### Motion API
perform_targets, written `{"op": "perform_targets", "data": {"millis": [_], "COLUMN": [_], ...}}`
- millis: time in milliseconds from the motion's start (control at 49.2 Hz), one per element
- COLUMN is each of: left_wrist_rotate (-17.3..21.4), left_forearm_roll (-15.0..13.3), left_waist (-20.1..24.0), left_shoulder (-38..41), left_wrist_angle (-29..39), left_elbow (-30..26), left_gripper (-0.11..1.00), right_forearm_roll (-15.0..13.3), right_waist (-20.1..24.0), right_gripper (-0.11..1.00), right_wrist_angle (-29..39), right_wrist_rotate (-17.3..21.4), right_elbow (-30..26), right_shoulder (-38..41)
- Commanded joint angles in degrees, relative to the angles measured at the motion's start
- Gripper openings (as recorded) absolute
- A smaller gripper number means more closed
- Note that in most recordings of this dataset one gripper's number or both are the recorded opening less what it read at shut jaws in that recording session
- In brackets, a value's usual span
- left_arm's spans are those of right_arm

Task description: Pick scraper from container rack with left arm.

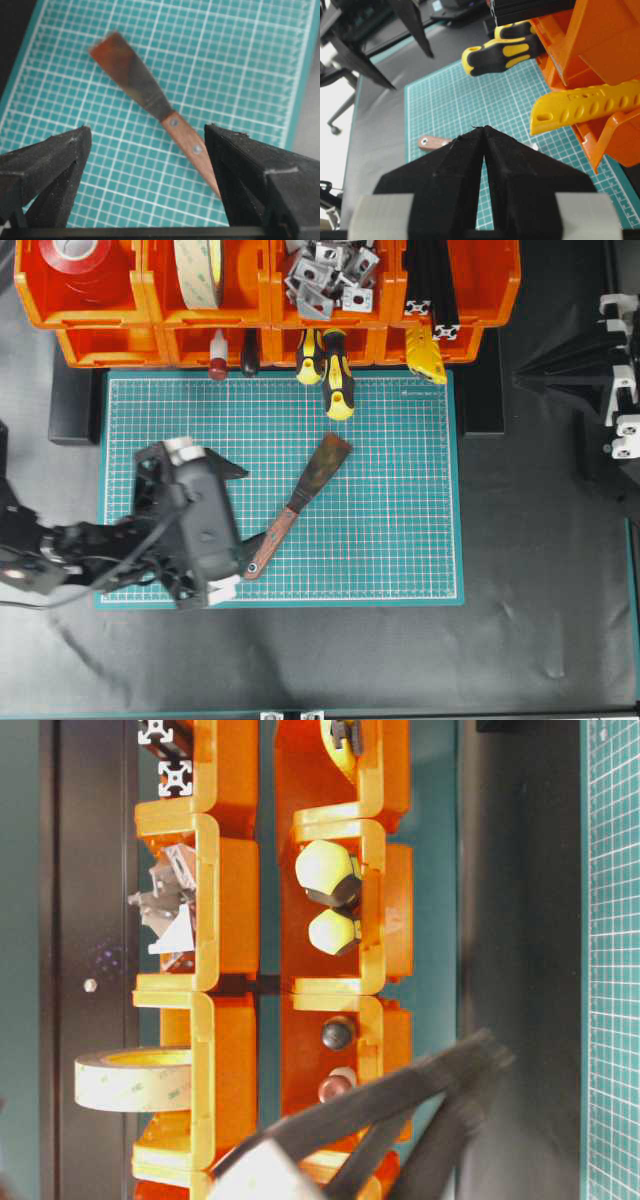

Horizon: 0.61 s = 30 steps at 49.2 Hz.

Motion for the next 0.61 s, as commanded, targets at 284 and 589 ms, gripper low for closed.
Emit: {"op": "perform_targets", "data": {"millis": [284,589], "left_wrist_rotate": [0.5,7.3], "left_forearm_roll": [0.4,0.4], "left_waist": [-3.4,-3.4], "left_shoulder": [-26.3,-46.0], "left_wrist_angle": [-5.9,-7.7], "left_elbow": [12.5,19.8], "left_gripper": [0.87,0.87], "right_forearm_roll": [-1.8,-1.9], "right_waist": [0.1,0.1], "right_gripper": [0.01,0.01], "right_wrist_angle": [0.5,0.4], "right_wrist_rotate": [-0.3,-0.4], "right_elbow": [-1.7,-1.8], "right_shoulder": [-1.4,-1.9]}}
